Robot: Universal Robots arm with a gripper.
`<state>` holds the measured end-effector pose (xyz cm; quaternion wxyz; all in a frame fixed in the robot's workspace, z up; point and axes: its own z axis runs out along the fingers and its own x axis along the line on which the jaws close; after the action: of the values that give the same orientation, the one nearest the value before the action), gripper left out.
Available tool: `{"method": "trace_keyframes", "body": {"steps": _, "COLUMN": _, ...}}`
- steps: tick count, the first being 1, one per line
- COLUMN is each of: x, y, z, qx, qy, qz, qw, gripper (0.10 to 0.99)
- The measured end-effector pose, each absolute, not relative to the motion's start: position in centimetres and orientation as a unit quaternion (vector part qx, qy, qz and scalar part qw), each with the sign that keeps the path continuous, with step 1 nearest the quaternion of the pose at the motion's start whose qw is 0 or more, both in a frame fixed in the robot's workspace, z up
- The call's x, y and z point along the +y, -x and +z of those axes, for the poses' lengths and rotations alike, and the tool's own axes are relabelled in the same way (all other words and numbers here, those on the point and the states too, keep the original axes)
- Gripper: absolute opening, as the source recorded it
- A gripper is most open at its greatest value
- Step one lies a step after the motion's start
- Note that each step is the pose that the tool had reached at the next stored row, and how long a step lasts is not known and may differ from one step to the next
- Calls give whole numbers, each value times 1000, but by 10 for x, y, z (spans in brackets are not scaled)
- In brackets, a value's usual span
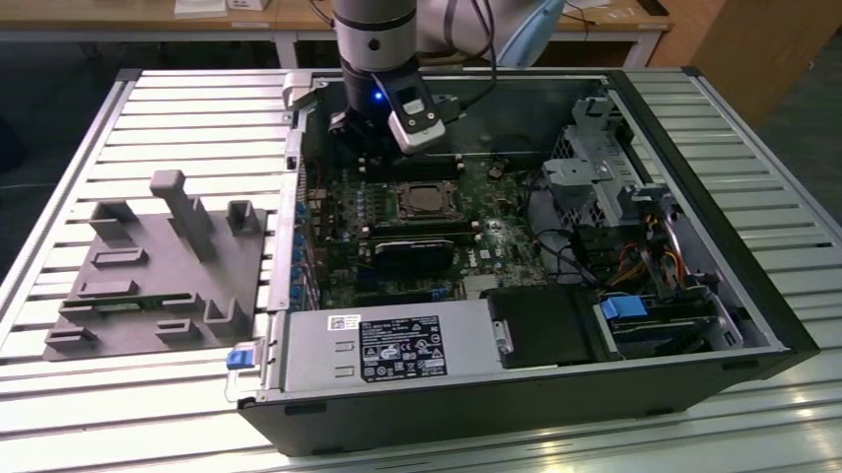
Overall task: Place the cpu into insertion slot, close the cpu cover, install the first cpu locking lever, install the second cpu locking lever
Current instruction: 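Install the first cpu locking lever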
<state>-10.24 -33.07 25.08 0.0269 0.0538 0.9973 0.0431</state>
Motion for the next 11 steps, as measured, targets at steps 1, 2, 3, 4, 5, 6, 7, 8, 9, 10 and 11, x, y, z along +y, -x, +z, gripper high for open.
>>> {"method": "trace_keyframes", "body": {"steps": 1, "x": -331, "y": 104, "z": 251, "qx": 997, "qy": -54, "qz": 45, "qw": 27, "gripper": 106}}
{"method": "trace_keyframes", "body": {"steps": 2, "x": -331, "y": 105, "z": 251, "qx": 997, "qy": -54, "qz": 48, "qw": 27, "gripper": 106}}
{"method": "trace_keyframes", "body": {"steps": 3, "x": -331, "y": 106, "z": 251, "qx": 997, "qy": -54, "qz": 52, "qw": 26, "gripper": 106}}
{"method": "trace_keyframes", "body": {"steps": 4, "x": -331, "y": 108, "z": 251, "qx": 997, "qy": -54, "qz": 57, "qw": 26, "gripper": 106}}
{"method": "trace_keyframes", "body": {"steps": 5, "x": -331, "y": 109, "z": 251, "qx": 996, "qy": -54, "qz": 62, "qw": 26, "gripper": 106}}
{"method": "trace_keyframes", "body": {"steps": 6, "x": -331, "y": 110, "z": 251, "qx": 996, "qy": -54, "qz": 66, "qw": 26, "gripper": 106}}
{"method": "trace_keyframes", "body": {"steps": 7, "x": -331, "y": 111, "z": 251, "qx": 996, "qy": -54, "qz": 71, "qw": 25, "gripper": 106}}
{"method": "trace_keyframes", "body": {"steps": 8, "x": -331, "y": 112, "z": 251, "qx": 995, "qy": -55, "qz": 76, "qw": 25, "gripper": 106}}
{"method": "trace_keyframes", "body": {"steps": 9, "x": -331, "y": 113, "z": 251, "qx": 995, "qy": -55, "qz": 81, "qw": 25, "gripper": 106}}
{"method": "trace_keyframes", "body": {"steps": 10, "x": -331, "y": 113, "z": 251, "qx": 994, "qy": -55, "qz": 86, "qw": 25, "gripper": 106}}
{"method": "trace_keyframes", "body": {"steps": 11, "x": -331, "y": 114, "z": 251, "qx": 994, "qy": -55, "qz": 92, "qw": 24, "gripper": 106}}
